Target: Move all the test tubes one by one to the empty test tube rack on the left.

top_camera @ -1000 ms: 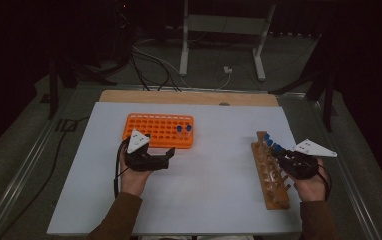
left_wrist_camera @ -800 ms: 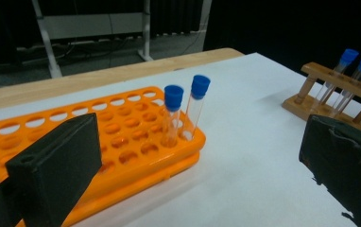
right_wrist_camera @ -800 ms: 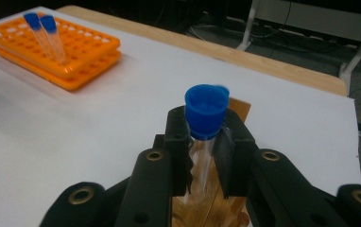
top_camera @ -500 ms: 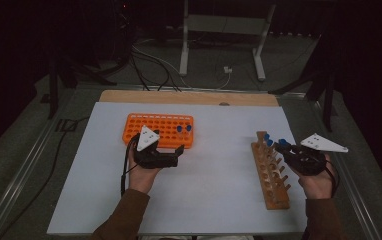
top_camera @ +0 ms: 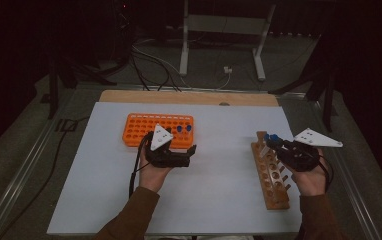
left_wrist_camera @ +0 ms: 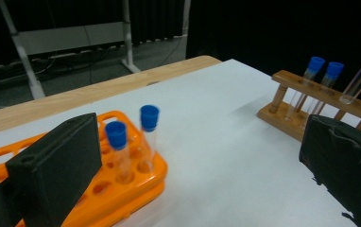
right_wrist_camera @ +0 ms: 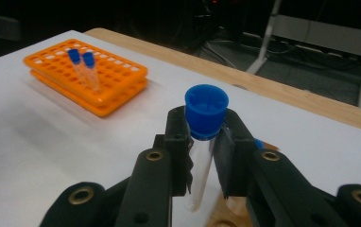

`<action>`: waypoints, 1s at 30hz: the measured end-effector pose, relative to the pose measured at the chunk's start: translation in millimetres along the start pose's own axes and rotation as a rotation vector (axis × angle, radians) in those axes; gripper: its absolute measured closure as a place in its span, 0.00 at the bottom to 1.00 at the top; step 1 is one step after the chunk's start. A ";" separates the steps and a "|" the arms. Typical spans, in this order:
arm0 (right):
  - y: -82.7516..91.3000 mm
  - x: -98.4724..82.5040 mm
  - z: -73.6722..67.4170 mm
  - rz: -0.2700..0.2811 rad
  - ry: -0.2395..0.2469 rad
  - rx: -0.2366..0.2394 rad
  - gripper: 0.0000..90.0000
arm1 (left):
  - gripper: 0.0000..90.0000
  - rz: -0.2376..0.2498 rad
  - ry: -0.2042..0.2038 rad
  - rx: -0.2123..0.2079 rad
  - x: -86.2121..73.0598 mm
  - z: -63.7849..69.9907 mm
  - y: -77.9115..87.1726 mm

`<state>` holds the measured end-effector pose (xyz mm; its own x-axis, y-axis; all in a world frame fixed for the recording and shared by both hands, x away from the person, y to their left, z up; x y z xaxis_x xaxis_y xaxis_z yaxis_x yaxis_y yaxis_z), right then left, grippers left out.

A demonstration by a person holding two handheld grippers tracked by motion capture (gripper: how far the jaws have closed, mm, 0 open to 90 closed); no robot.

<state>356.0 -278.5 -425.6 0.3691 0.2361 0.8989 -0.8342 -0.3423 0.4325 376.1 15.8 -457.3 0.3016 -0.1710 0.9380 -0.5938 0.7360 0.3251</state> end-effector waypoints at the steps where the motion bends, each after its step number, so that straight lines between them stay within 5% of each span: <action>1: -1.4 1.0 -3.0 0.000 0.004 0.007 0.86 | 0.01 0.001 -0.003 -0.005 0.9 1.9 -1.4; 30: -35.3 14.6 -74.6 -0.020 0.038 0.158 0.86 | 0.02 -0.024 -0.052 -0.092 5.8 41.4 -38.0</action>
<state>360.3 -195.2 -433.0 0.3666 0.2771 0.8882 -0.7511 -0.4752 0.4583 369.6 -40.3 -459.2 0.2743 -0.2219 0.9357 -0.5147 0.7880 0.3378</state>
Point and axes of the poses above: each handheld gripper's, and its own axes: y roughly backward along the jaws, x roughly out of its top, z roughly to its right, the point moved 8 cm from there along -y, roughly forward along the jaws, and after that the axes turned 9 degrees about -x, right-handed, at the moved point
